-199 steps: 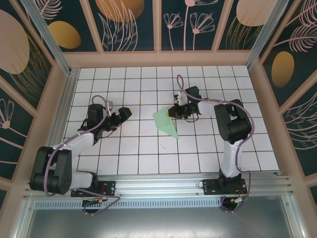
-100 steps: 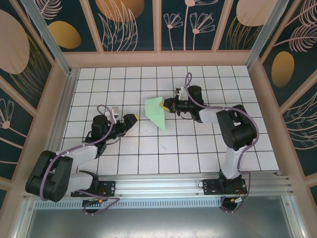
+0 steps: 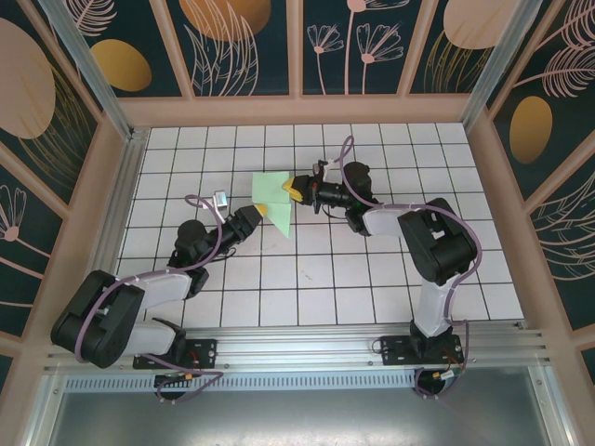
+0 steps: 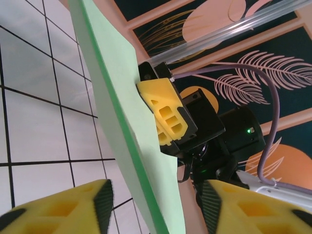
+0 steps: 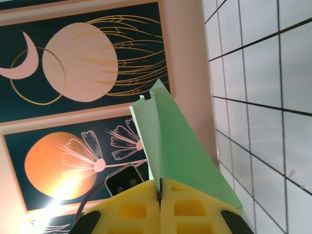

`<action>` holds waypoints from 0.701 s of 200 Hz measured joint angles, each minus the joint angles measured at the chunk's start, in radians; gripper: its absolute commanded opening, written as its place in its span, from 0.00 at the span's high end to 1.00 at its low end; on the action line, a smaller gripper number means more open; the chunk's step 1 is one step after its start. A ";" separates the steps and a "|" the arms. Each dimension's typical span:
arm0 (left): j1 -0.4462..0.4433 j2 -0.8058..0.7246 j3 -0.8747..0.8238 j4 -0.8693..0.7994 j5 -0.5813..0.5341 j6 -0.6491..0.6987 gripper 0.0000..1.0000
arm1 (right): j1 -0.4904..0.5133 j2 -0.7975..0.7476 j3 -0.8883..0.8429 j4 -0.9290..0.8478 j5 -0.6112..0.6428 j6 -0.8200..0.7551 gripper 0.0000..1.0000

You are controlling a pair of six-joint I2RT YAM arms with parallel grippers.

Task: Fold a paper plane with a square sheet of paper (pick it up from the middle)
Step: Pick up the paper from the center of the table, then fold the wing for the fifth time at the center of the table.

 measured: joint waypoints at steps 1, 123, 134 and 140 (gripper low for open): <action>0.000 0.001 0.000 0.002 -0.002 -0.004 0.56 | 0.000 0.000 0.000 0.001 0.000 0.001 0.94; -0.005 0.055 0.000 -0.002 -0.054 0.022 0.98 | 0.001 -0.037 -0.022 -0.195 0.065 -0.133 0.44; -0.005 0.063 0.000 -0.042 -0.055 0.047 0.98 | -0.008 -0.072 -0.026 -0.310 0.104 -0.221 0.41; -0.005 0.067 0.000 -0.067 -0.057 0.062 0.98 | -0.013 -0.093 -0.026 -0.371 0.130 -0.268 0.41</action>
